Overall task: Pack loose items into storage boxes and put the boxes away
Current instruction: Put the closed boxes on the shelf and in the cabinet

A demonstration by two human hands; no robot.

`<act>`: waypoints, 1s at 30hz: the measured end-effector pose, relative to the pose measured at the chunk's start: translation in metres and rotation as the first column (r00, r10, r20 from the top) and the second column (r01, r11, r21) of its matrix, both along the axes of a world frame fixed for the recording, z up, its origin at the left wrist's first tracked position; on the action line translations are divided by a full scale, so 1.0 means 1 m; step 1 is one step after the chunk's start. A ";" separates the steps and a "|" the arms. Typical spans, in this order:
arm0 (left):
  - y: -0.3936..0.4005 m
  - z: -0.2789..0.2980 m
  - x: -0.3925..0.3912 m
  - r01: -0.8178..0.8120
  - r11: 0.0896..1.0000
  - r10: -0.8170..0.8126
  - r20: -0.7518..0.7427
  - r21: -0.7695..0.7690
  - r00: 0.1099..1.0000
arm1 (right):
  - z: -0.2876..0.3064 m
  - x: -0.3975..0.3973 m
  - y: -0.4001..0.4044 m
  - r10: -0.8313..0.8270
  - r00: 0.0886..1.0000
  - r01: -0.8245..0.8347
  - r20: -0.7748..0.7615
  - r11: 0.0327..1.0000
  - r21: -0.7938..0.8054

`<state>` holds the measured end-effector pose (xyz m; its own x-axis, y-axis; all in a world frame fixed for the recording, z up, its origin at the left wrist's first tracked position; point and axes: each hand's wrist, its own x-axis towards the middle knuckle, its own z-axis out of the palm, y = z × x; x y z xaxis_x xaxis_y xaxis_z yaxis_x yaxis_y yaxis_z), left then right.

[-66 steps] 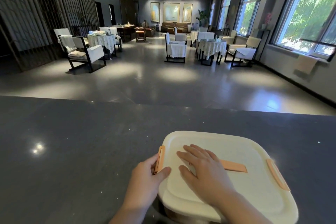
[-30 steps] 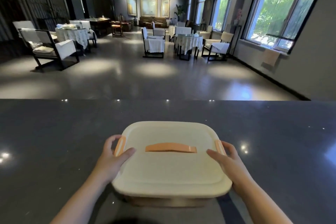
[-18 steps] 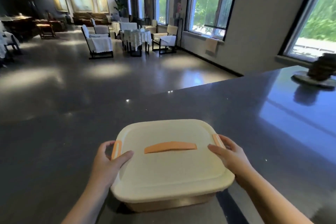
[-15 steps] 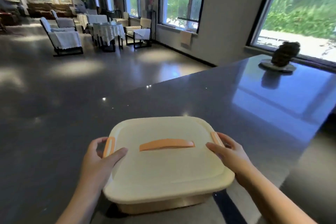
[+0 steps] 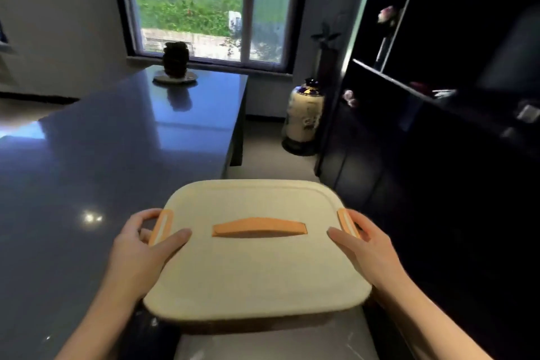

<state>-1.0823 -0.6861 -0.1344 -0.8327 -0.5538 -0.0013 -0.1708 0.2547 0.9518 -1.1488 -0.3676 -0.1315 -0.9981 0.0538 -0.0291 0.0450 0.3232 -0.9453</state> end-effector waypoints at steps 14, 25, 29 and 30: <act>0.303 -0.006 -0.040 0.664 0.740 -0.665 0.030 -0.110 0.746 | -0.004 0.187 0.265 -0.684 0.724 0.682 0.088 0.690 -0.243; 0.434 -0.018 -0.059 0.933 0.359 -0.926 0.111 -0.034 0.361 | -0.039 0.271 0.293 -0.928 0.324 0.899 0.184 0.241 -0.365; 0.451 -0.022 -0.080 0.963 0.265 -0.954 0.134 -0.047 0.269 | -0.047 0.265 0.287 -0.946 0.246 0.916 0.209 0.156 -0.369; 0.454 -0.023 -0.087 0.968 0.247 -0.958 0.138 -0.053 0.252 | -0.048 0.261 0.284 -0.952 0.226 0.920 0.206 0.140 -0.366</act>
<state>-1.1691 -0.2324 -0.1570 -0.7456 0.6607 -0.0865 0.2196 0.3662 0.9043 -0.8880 -0.0839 -0.1800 -0.1857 0.9499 -0.2513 0.0049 -0.2549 -0.9670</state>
